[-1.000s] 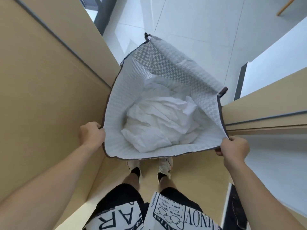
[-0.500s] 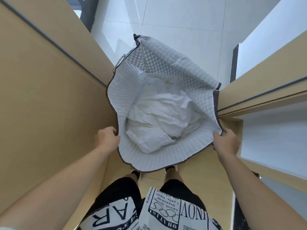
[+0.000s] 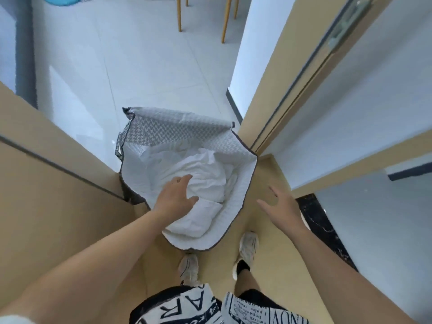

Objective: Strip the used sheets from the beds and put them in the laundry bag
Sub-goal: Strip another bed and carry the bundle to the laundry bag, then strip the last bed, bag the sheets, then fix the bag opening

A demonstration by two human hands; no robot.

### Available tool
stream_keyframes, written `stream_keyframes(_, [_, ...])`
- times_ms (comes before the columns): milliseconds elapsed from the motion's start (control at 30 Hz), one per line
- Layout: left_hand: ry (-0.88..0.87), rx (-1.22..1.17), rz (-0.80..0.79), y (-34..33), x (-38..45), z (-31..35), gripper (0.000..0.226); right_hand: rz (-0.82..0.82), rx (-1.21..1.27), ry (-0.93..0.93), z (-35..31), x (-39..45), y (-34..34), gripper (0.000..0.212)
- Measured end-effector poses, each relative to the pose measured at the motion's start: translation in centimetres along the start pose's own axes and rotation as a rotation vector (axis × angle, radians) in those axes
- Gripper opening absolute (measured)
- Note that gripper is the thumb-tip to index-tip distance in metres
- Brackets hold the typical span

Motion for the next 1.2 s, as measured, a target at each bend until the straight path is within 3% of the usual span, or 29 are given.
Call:
stream_keyframes(133, [-0.191,0.133,-0.055,-1.2,-0.8,8.6,0.077,0.127,0.034,-0.049,3.2,-5.6,4.2,0.071])
stream_keyframes(333, [-0.616,0.336,-0.18,-9.8,-8.3,27.2,0.076,0.404,0.206,-0.221,15.9,-17.5,10.2,0.062])
stream_keyframes(500, [-0.973,0.474,-0.362,-23.8,-22.5,39.8,0.074,0.587,0.4,-0.455,31.1,-32.3,9.8,0.071])
stream_keyframes(667, [-1.291,0.539,-0.61,-40.9,-42.4,47.1,0.075,0.784,0.481,-0.771,46.4,-51.1,6.2,0.074])
stream_keyframes(867, [-1.602,0.617,-0.971,-58.0,-67.8,46.0,0.076,0.917,0.59,-1.177,58.6,-74.2,-3.9,0.076])
stream_keyframes(1033, [-1.84,0.731,-1.279,-67.4,-86.1,39.1,0.076,0.926,0.679,-1.499,61.8,-89.8,-13.6,0.076])
stream_keyframes(1200, [-1.944,0.802,-1.555,-75.2,-99.1,32.0,0.075,0.955,0.775,-1.778,63.7,-100.1,-22.1,0.077])
Point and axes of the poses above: each hand's wrist, its own x-axis towards the middle knuckle, its own y-axis out of the back of the hand, z = x × y, the point moved 9 cm from there along x, towards the middle knuckle, and after that the axes turned 15 degrees about -x, right-handed, at the moved point
